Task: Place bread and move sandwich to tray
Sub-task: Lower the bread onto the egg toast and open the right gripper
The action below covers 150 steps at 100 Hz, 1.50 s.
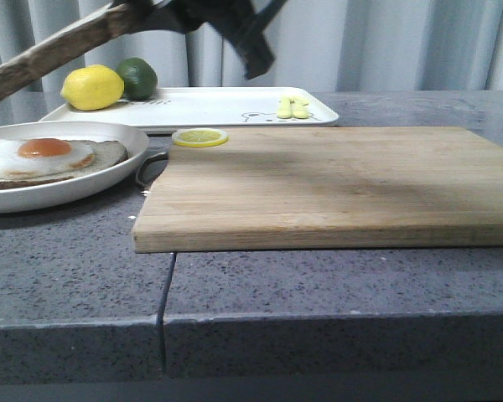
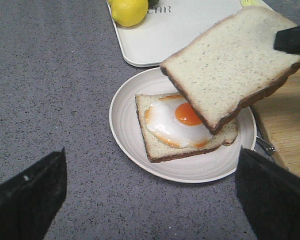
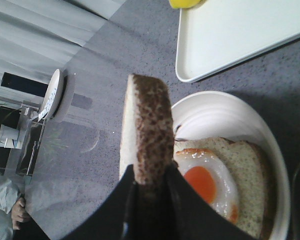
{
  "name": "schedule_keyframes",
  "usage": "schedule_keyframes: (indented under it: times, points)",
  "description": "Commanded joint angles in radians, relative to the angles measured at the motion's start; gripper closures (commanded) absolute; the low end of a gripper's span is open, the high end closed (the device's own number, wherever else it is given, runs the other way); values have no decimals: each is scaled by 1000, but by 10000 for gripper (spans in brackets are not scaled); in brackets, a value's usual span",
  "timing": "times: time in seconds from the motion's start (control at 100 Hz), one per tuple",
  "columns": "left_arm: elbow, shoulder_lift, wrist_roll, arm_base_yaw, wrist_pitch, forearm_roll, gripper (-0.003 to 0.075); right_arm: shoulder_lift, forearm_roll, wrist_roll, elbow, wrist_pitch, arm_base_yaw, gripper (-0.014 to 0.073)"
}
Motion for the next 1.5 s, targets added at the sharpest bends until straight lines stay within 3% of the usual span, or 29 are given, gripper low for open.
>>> schedule_keyframes:
  times: [0.0, 0.59, 0.73, 0.95, 1.04, 1.49]
  points:
    - [-34, 12, -9, 4, -67, -20, 101, -7, 62, 22, -62, 21, 12, 701]
    - [-34, 12, -9, 4, -67, -20, 101, 127, 62, 38, -89, 45, 32, 694]
    - [-34, 12, -9, 4, -67, -20, 101, 127, 62, 38, -89, 26, 32, 594]
    - [-34, 12, -9, 4, -67, -20, 101, 127, 62, 38, -89, 13, 32, 264]
    - [-34, 12, -9, 4, -67, -20, 101, 127, 62, 38, -89, -12, 32, 181]
    - [-34, 12, -9, 4, -67, -20, 101, 40, 43, 26, -91, -109, -5, 167]
